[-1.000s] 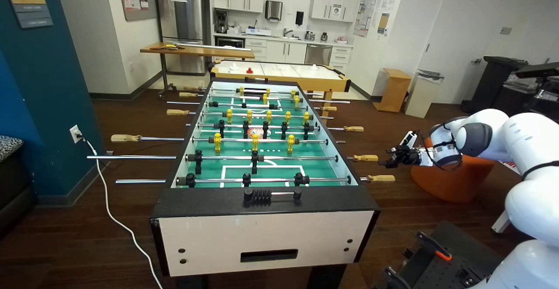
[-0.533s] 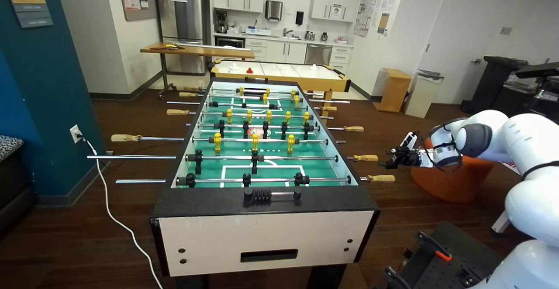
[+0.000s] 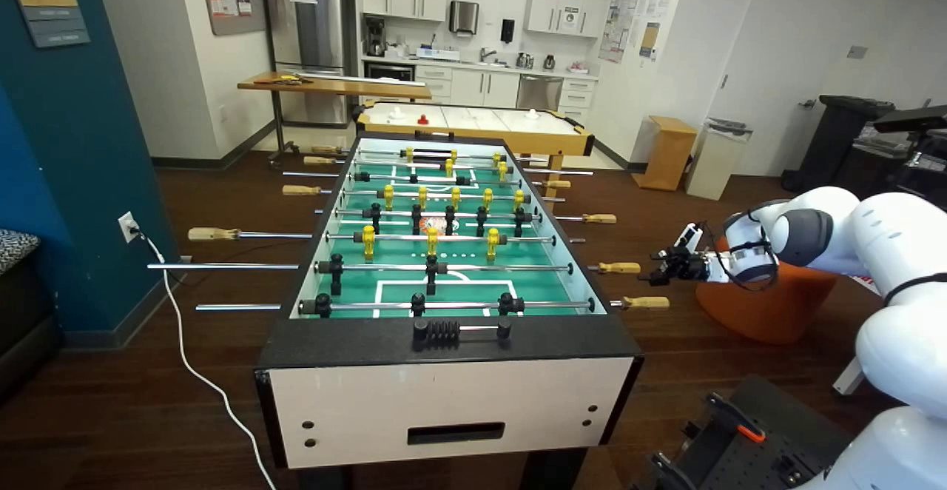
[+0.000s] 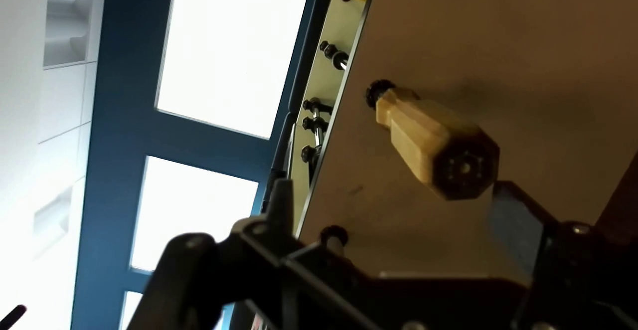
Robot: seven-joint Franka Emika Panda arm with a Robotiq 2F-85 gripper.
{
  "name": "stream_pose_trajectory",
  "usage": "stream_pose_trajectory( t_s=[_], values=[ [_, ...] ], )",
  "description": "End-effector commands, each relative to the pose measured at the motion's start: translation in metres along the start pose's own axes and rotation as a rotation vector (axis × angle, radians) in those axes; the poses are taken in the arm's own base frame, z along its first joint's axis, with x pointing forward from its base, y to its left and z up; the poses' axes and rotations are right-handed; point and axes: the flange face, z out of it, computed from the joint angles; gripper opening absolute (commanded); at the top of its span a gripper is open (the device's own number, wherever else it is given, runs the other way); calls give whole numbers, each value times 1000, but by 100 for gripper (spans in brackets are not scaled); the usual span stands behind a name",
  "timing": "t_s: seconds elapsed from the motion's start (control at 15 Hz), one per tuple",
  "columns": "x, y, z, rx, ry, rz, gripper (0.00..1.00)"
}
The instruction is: Rotate the second rod anticlockwise
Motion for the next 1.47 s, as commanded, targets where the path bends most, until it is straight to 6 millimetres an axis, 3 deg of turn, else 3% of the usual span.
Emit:
stream_pose_trajectory(
  t_s=[0.0, 1.4],
  values=[
    [-11, -4, 8, 9, -4, 35, 100],
    [-23, -16, 28, -10, -13, 19, 100]
  ],
)
